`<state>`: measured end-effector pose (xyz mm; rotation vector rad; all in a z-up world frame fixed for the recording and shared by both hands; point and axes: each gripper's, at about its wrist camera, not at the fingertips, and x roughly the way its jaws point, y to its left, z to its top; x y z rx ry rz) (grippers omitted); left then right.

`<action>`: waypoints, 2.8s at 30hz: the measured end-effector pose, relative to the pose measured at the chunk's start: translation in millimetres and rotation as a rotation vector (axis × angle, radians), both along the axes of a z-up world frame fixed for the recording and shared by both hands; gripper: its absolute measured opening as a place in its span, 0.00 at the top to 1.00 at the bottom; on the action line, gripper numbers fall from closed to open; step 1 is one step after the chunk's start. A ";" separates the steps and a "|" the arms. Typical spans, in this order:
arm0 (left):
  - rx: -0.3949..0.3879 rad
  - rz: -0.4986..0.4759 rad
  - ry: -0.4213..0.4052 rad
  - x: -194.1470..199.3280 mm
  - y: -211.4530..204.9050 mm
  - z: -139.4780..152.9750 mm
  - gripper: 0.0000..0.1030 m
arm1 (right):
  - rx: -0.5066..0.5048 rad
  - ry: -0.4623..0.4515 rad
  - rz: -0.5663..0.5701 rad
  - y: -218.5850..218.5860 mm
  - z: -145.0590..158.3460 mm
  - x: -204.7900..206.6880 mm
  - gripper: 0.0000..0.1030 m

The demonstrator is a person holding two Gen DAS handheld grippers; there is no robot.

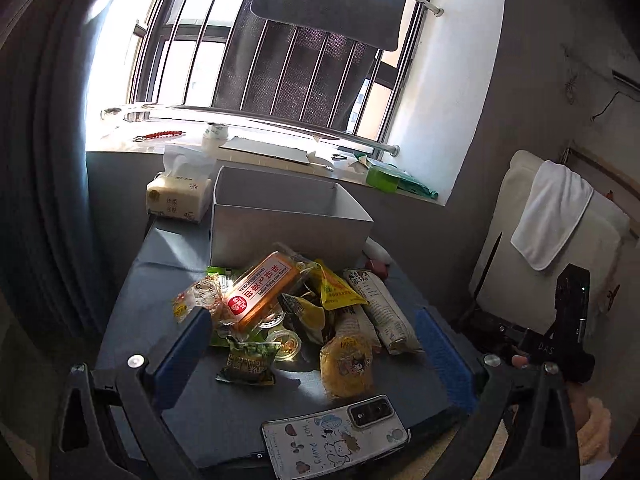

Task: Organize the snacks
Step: 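Grasp the long white chip bag with the right gripper, then carry the chip bag into the box with right gripper while left moves flatbread pack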

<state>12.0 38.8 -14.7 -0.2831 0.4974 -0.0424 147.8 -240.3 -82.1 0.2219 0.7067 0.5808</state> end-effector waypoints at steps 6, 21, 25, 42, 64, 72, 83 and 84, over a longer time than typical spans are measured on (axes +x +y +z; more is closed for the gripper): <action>0.007 -0.009 -0.005 -2.8 -2.4 -4.7 0.00 | 0.051 0.085 -0.005 -6.7 -21.8 15.9 0.00; 0.037 0.021 -0.001 -8.5 19.8 -17.2 0.00 | -0.236 0.174 0.084 54.0 -81.3 129.2 0.00; 0.046 0.028 0.038 -1.5 23.6 -28.4 0.00 | -0.319 0.175 0.107 67.9 -92.2 140.2 0.00; 0.043 0.055 0.147 43.4 57.9 -66.0 0.00 | -0.193 0.165 0.112 41.6 -61.2 105.4 0.65; -0.239 0.250 0.443 165.6 126.8 -152.1 0.13 | 0.031 0.075 0.130 8.7 -2.5 15.6 0.65; -0.187 0.208 0.294 135.6 114.6 -123.9 0.26 | 0.019 0.084 0.172 23.3 -11.6 21.3 0.65; -0.091 0.028 0.055 159.7 84.7 -14.8 0.26 | 0.062 0.029 0.140 53.6 19.6 84.9 0.65; -0.075 0.022 0.044 169.4 83.1 -5.4 0.26 | 0.047 0.022 0.133 59.8 25.7 97.2 0.65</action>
